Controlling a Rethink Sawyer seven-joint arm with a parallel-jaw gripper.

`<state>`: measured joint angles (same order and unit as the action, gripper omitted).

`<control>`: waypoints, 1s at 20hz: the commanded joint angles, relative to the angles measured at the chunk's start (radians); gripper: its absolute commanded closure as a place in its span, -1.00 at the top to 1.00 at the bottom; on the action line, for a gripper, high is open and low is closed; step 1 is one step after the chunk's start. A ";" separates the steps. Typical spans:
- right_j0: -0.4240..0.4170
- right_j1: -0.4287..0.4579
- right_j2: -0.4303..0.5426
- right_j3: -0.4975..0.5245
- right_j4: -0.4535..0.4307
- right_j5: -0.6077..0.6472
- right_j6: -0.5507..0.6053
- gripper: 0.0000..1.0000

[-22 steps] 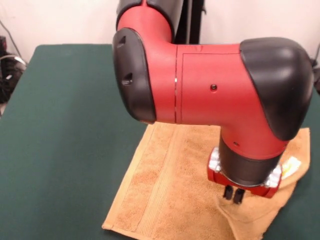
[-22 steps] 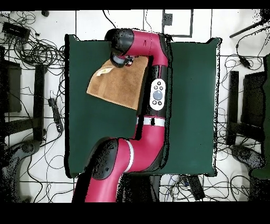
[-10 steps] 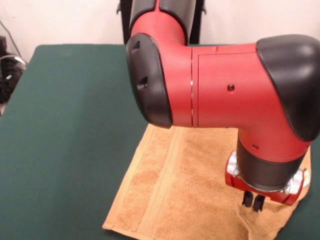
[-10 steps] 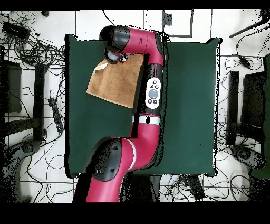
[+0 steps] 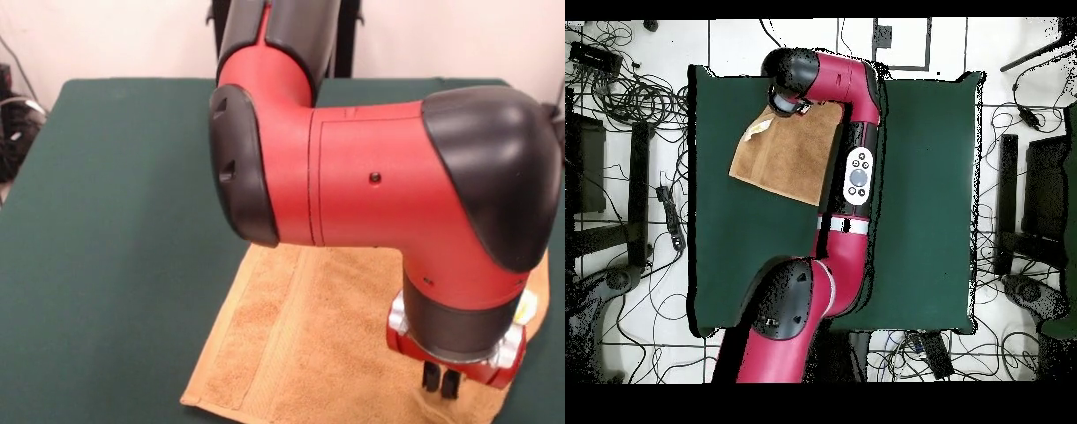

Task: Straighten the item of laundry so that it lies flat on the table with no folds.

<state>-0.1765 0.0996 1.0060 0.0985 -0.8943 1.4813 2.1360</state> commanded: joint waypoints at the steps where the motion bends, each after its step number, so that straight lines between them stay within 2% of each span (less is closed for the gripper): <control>1: -0.023 0.024 0.268 0.067 -0.174 -0.103 0.273 -1.00; 9: -0.071 0.012 0.436 0.054 -0.322 -0.055 0.244 -1.00; 13: -0.091 -0.013 0.516 0.044 -0.436 0.051 0.210 -1.00; 20: -0.129 -0.049 0.732 0.015 -0.650 0.216 0.248 -1.00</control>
<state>-0.2891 0.0904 1.5021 0.0968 -1.3620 1.5521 2.1360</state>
